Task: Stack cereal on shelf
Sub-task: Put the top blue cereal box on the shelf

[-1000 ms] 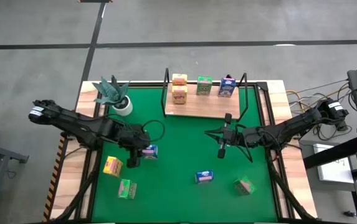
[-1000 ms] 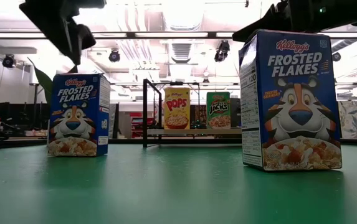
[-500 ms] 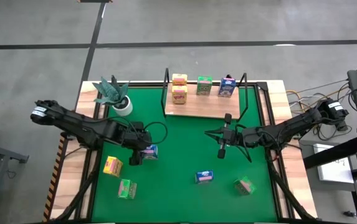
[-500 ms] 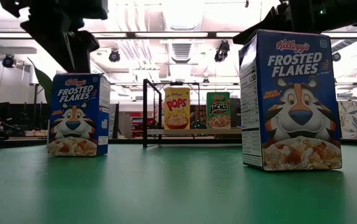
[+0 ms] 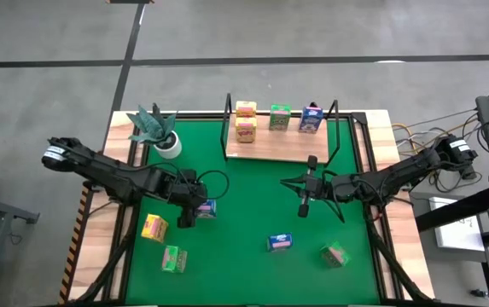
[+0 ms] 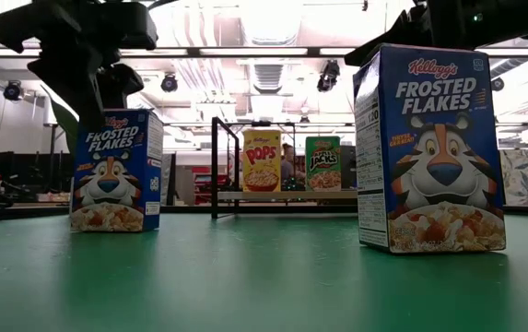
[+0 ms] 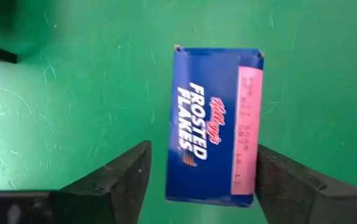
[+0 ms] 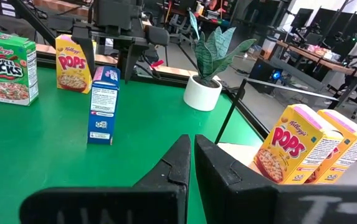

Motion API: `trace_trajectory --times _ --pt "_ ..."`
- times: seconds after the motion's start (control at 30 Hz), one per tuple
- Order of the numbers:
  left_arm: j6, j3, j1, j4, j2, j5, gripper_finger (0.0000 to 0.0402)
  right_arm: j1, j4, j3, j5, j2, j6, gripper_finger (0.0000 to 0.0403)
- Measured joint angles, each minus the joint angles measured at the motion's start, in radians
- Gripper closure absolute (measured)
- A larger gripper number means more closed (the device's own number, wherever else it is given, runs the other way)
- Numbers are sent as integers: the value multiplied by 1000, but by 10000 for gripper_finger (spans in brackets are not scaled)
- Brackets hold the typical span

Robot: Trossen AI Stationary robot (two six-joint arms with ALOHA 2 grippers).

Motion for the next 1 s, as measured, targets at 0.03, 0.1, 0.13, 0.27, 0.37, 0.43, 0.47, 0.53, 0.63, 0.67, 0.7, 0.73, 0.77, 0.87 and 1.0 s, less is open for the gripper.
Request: trace_trajectory --times 0.03,0.1,0.13,0.27,0.37,0.43,0.47,0.53,0.63,0.67,0.7,0.73,0.77,0.87,1.0 --pt "0 -1 0 0 0 0 178 0 0 0 0 0 0 390" --pt "0 -1 0 4 0 0 197 0 0 0 0 0 0 390" --pt "0 0 0 4 0 0 207 0 0 0 0 0 0 390" --pt "-3 0 0 5 0 0 237 0 0 0 0 0 0 390" --pt "-8 0 0 5 0 0 251 0 0 0 0 0 0 390" --pt "-8 1 0 7 0 0 256 0 0 0 0 0 -5 390" --pt "-8 1 0 10 0 1 258 0 0 0 0 0 -9 390" --pt "-8 6 0 12 0 1 259 0 -1 0 0 -5 -21 390" --pt "0 38 0 14 0 1 259 0 0 0 0 -28 -37 390" --pt "8 53 0 14 0 1 258 0 -1 0 -7 -39 -47 390" --pt "18 70 0 14 0 1 258 0 0 0 -22 -52 -56 390" --pt "30 88 0 14 0 1 258 0 0 0 -37 -64 -70 390" --pt "44 106 0 14 0 1 258 0 0 0 -53 -78 -83 390" --pt "103 159 0 17 0 1 258 0 0 0 -80 -123 -118 390" --pt "179 226 3 34 0 -7 258 0 -24 -4 -103 -187 -154 390"
